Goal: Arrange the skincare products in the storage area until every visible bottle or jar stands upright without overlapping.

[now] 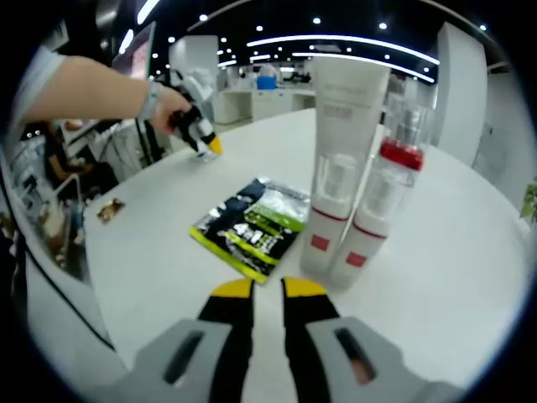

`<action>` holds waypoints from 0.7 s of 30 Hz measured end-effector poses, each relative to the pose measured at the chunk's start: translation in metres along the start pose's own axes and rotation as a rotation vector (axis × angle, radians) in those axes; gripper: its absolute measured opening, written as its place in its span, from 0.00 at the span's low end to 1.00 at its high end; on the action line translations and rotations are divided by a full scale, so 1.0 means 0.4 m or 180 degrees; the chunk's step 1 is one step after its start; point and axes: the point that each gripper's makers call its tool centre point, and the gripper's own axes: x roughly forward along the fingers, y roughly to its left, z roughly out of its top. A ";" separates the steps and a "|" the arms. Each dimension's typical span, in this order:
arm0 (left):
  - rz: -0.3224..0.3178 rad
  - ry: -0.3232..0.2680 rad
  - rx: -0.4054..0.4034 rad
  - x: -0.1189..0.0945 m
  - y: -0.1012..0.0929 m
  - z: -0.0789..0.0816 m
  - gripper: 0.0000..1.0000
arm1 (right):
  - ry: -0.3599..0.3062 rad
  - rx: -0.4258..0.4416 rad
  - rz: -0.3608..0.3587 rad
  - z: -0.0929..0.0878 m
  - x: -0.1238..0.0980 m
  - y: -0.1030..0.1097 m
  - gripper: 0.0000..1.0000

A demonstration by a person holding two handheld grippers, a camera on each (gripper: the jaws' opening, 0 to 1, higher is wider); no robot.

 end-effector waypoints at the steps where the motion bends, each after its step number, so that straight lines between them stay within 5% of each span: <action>1: 0.0050 0.0048 0.0057 0.001 0.004 -0.004 0.55 | -0.0001 0.0003 -0.0004 0.000 0.000 -0.001 0.11; 11: 0.0049 0.0253 -0.0140 -0.015 -0.008 -0.018 0.42 | 0.0044 0.0017 -0.0006 -0.010 0.000 0.001 0.11; 21: 0.0000 0.0263 -0.0126 -0.019 -0.005 -0.027 0.42 | 0.0043 -0.0002 -0.0019 -0.012 -0.010 0.000 0.11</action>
